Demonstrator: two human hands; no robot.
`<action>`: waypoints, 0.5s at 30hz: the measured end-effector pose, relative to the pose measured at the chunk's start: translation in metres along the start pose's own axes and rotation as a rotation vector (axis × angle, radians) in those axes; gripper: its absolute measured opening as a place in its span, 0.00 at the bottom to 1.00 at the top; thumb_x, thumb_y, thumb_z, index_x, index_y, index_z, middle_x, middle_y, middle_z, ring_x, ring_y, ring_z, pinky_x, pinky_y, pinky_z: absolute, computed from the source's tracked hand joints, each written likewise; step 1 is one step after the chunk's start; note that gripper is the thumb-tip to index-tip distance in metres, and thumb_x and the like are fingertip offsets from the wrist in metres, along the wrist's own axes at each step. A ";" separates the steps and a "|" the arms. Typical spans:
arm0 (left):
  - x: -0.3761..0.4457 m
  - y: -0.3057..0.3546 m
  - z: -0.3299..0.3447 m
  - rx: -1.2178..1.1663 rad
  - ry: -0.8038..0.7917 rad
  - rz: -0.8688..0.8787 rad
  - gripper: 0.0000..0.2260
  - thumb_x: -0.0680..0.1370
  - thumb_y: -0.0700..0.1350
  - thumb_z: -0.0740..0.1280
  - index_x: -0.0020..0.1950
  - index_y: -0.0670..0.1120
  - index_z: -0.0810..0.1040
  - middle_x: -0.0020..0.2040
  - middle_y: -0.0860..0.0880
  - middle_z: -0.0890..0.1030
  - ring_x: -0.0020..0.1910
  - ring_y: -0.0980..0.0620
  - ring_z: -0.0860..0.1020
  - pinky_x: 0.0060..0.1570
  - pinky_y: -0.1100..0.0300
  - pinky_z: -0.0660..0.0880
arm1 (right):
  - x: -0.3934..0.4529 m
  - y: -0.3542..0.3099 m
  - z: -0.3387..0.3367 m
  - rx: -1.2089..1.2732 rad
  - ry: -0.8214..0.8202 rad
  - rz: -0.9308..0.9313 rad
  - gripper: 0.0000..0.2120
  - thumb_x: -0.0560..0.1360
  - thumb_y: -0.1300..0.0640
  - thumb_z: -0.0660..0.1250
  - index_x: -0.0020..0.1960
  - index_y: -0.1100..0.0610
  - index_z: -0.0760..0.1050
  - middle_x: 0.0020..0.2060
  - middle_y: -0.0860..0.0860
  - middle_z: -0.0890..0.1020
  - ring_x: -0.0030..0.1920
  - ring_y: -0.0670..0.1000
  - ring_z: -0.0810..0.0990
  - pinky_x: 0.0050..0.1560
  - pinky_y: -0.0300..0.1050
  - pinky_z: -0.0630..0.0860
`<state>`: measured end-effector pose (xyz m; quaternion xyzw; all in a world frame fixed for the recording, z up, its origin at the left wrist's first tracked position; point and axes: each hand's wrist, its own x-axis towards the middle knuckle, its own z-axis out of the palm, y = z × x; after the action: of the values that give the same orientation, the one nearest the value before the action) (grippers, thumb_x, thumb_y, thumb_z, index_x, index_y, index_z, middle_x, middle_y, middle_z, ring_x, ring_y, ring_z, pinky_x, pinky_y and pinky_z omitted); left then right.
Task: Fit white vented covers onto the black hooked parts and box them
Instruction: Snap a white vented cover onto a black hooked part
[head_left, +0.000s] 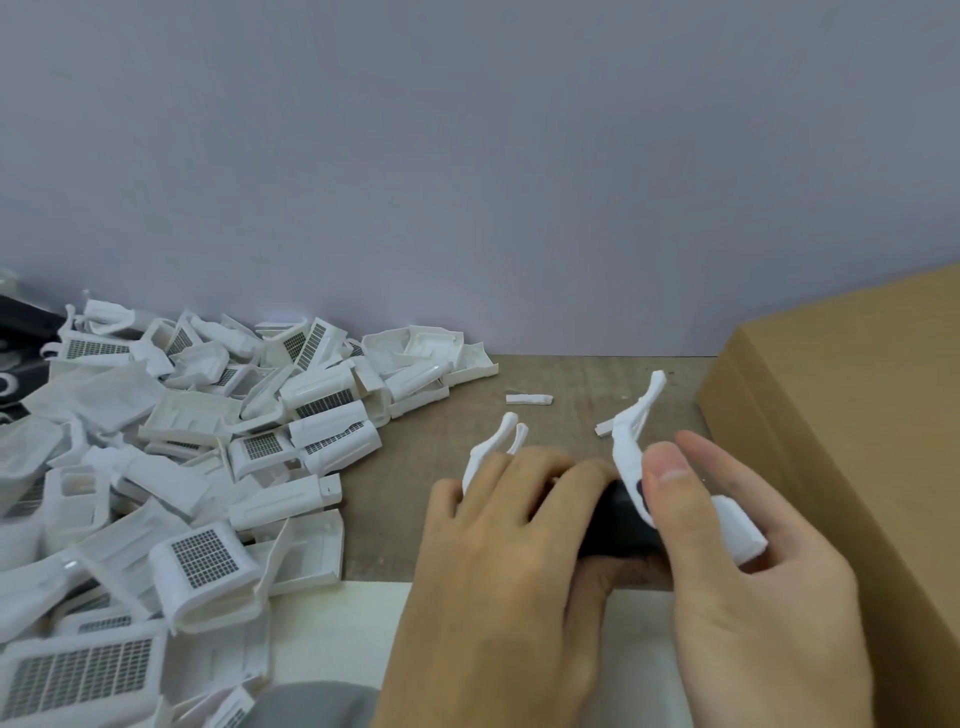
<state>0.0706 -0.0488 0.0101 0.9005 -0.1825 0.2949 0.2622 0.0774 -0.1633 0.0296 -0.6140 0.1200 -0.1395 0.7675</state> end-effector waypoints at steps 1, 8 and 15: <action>0.000 0.000 0.001 0.026 0.040 0.013 0.15 0.72 0.48 0.64 0.58 0.53 0.80 0.51 0.60 0.79 0.50 0.53 0.78 0.43 0.50 0.74 | 0.000 0.003 0.000 0.021 -0.049 -0.017 0.37 0.48 0.27 0.74 0.52 0.44 0.83 0.35 0.37 0.85 0.35 0.34 0.82 0.30 0.23 0.71; 0.014 0.014 -0.009 -0.700 0.532 -0.751 0.07 0.77 0.53 0.67 0.46 0.62 0.84 0.38 0.61 0.84 0.39 0.62 0.81 0.41 0.69 0.76 | -0.002 0.023 0.000 0.143 -0.208 0.118 0.21 0.60 0.56 0.78 0.53 0.47 0.84 0.47 0.47 0.87 0.51 0.46 0.85 0.54 0.53 0.75; 0.014 0.013 -0.006 -1.260 0.461 -1.061 0.26 0.56 0.47 0.82 0.49 0.42 0.77 0.34 0.47 0.78 0.30 0.50 0.79 0.27 0.58 0.76 | -0.002 0.033 0.002 -0.031 -0.446 0.336 0.09 0.69 0.50 0.72 0.47 0.52 0.82 0.33 0.52 0.85 0.38 0.53 0.85 0.36 0.47 0.74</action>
<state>0.0720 -0.0582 0.0276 0.4703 0.1915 0.1525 0.8479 0.0789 -0.1539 -0.0021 -0.6129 0.0503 0.1300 0.7778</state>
